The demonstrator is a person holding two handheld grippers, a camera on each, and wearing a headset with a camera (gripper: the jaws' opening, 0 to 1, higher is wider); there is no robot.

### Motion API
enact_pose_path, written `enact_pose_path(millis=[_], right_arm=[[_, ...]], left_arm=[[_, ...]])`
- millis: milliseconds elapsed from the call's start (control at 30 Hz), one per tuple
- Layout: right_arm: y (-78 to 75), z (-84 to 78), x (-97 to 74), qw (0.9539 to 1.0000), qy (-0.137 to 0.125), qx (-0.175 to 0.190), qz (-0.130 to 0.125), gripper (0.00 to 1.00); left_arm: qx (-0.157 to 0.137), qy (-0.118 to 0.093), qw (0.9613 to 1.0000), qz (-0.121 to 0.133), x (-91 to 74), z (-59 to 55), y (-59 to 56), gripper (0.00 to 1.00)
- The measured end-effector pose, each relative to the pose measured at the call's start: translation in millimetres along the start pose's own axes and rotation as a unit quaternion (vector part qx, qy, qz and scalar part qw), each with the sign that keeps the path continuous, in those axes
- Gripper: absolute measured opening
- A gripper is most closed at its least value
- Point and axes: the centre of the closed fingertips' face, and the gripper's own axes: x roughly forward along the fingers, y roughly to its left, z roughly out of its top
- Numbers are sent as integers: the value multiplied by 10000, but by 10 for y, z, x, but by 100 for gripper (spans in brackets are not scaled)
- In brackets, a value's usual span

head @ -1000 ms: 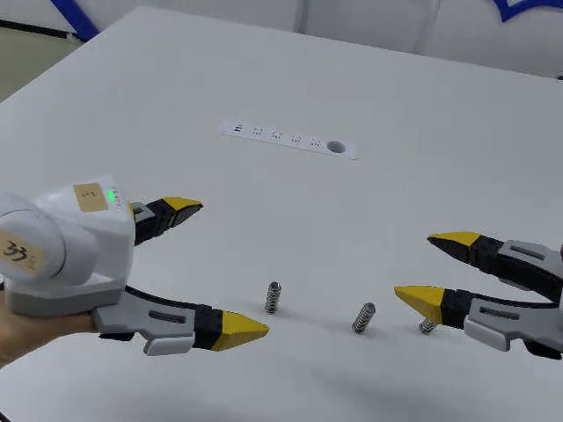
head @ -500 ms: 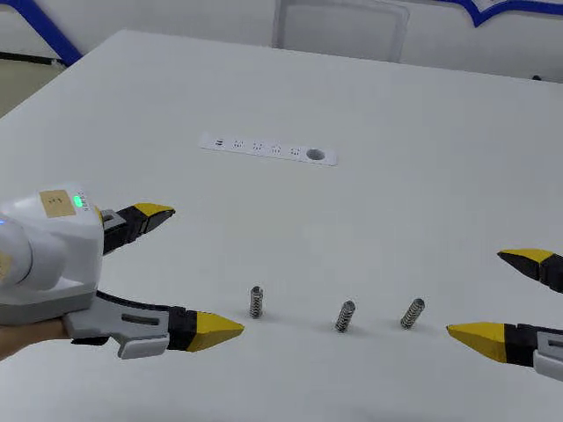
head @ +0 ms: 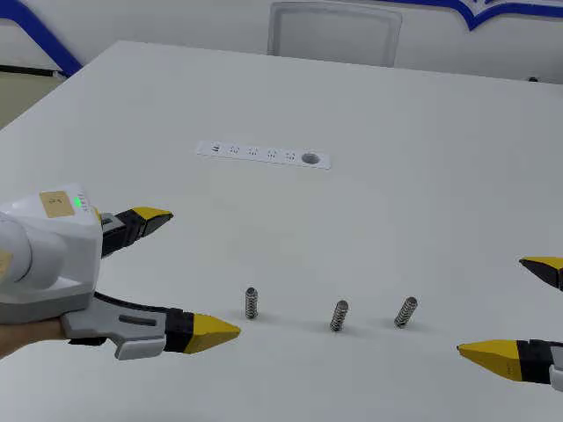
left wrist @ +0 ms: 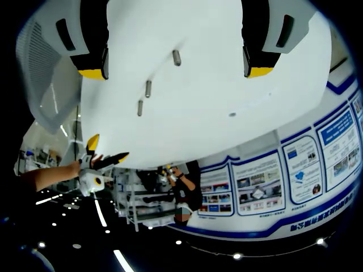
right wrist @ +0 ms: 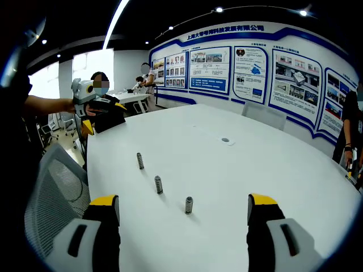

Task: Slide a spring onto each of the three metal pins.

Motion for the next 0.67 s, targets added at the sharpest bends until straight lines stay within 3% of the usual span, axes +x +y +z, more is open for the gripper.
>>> enact_pose_path(millis=[333,667], right_arm=[[73,86,54,9997,-34,-208,79,99],[74,129,35,9996,-116,-261,14,96]], left_arm=[[1,-24,9999,138,-108,16,57,100],[15,28,9999,168,-123,-10,1,100]])
